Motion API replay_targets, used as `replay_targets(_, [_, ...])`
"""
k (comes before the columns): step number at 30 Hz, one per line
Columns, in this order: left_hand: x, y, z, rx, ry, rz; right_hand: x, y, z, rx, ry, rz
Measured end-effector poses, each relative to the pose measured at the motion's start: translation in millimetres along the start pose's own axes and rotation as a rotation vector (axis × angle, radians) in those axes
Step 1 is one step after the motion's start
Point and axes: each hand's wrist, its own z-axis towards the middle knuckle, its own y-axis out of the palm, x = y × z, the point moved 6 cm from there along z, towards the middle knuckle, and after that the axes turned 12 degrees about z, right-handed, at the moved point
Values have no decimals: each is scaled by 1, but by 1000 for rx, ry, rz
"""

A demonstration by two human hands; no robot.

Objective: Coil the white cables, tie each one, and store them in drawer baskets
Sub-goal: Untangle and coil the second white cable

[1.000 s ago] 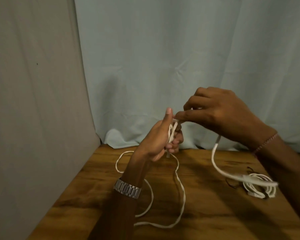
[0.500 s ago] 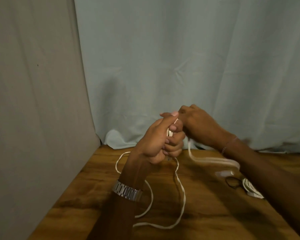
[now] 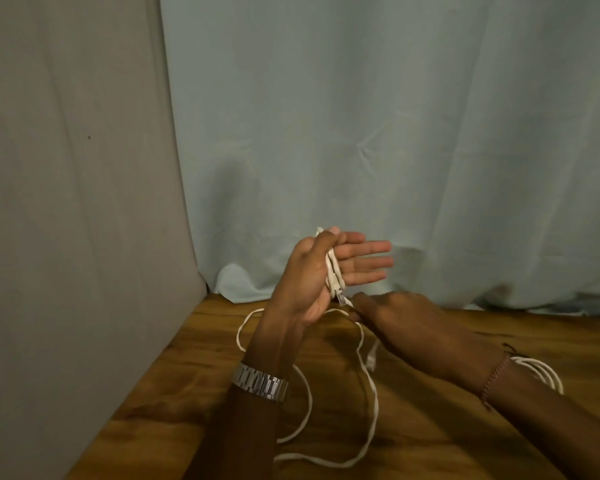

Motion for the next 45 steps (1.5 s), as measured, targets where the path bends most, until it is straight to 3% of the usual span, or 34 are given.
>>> replay_targets(5, [-11, -15, 5, 108, -56, 76, -29, -33, -13, 30, -131, -146])
replay_targets(10, [-11, -5, -2, 67, -105, 262, -39, -83, -14, 262, -319, -208])
replay_targets(16, [-13, 8, -4, -86, -34, 418, -38, -116, -3, 241, -450, -189])
replay_targets(24, [-20, 25, -5, -323, -149, 130, -1, -127, 22, 393, -537, -293])
replay_targets(29, [-13, 29, -8, -341, -115, 17, 25, -105, 36, 490, -402, -43])
replay_targets(37, [-5, 18, -6, -167, -83, -21, 25, -44, 22, 454, -91, 578])
replay_targets(41, [-6, 16, -5, -94, -84, -72, 21, -19, 9, 316, 190, 971])
replay_targets(45, [-9, 18, -4, 17, -85, -61, 12, -15, -3, 360, 339, 1140])
